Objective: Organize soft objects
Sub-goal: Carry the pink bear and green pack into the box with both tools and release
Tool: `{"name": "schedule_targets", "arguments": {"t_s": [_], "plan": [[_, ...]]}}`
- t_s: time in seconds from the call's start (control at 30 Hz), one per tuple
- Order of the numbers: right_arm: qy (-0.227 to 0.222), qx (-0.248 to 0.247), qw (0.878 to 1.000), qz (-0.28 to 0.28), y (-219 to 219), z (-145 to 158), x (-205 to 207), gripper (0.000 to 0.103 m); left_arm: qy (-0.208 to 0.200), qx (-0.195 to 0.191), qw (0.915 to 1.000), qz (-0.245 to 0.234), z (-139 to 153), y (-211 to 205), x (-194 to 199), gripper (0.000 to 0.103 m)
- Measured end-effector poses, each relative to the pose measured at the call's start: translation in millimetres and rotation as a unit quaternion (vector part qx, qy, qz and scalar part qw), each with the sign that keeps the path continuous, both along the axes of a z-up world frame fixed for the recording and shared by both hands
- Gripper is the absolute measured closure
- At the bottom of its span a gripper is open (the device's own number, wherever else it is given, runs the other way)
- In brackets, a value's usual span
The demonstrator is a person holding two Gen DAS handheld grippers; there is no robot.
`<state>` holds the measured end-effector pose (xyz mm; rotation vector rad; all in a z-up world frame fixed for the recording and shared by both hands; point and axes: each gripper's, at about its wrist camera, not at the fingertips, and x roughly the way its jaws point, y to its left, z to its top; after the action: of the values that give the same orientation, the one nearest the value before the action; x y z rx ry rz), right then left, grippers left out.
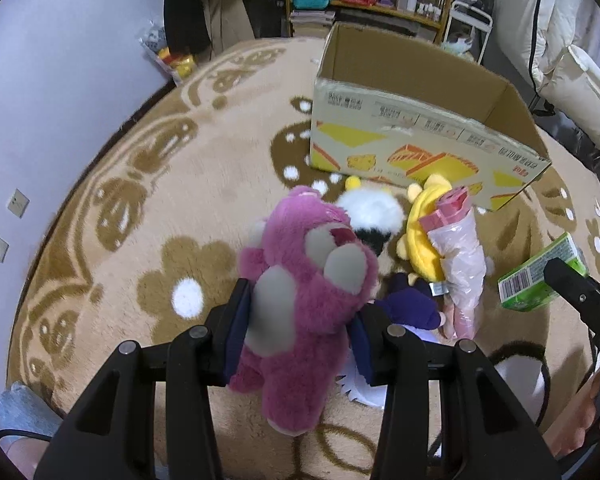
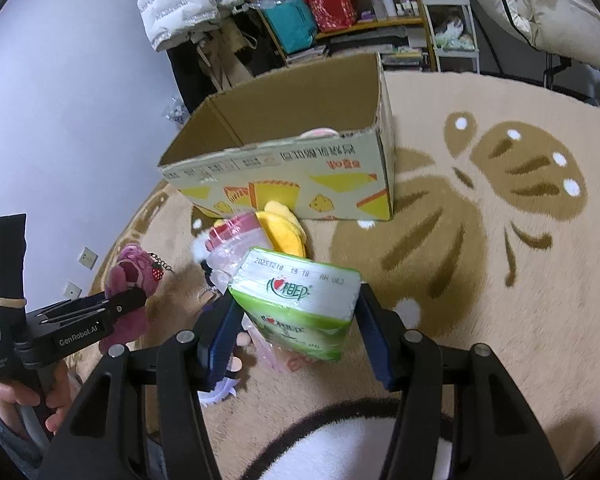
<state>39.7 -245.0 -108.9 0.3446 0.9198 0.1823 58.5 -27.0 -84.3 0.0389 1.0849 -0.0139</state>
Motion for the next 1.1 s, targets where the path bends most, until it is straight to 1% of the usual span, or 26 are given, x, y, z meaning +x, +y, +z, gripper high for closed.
{"name": "schedule_targets", "arguments": {"t_s": [0.23, 0.37, 0.47, 0.63, 0.8, 0.9, 1.1], "plan": [[-0.032, -0.001, 0.999, 0.004, 0.8, 11.6, -5.6, 0.043, -0.049, 0.0, 0.9988, -0.004, 20.4, 0.8, -4.8, 0.06], [-0.038, 0.007, 0.999, -0.001, -2.7, 14.3, -7.4, 0.044, -0.068, 0.013, 0.9976, -0.007, 27.6, -1.3, -6.1, 0.06], [-0.052, 0.006, 0.999, -0.003, -3.7, 19.4, -9.6, 0.044, -0.084, 0.031, 0.9959, -0.015, 32.1, -6.0, -7.4, 0.06], [-0.075, -0.003, 0.997, 0.002, -0.9, 27.8, -11.7, 0.044, -0.113, 0.039, 0.9923, -0.033, 43.6, -12.7, -9.5, 0.059], [-0.088, -0.012, 0.996, 0.013, 3.9, 37.2, -5.7, 0.044, -0.129, 0.035, 0.99, -0.044, 52.1, -16.9, -6.5, 0.059], [-0.097, -0.011, 0.995, 0.024, 6.6, 42.6, -1.2, 0.044, -0.134, 0.025, 0.9894, -0.048, 55.3, -19.3, -2.9, 0.059], [-0.114, -0.022, 0.993, 0.027, 9.6, 54.1, 11.8, 0.044, -0.156, 0.024, 0.986, -0.055, 70.5, -25.6, 13.1, 0.059]]}}
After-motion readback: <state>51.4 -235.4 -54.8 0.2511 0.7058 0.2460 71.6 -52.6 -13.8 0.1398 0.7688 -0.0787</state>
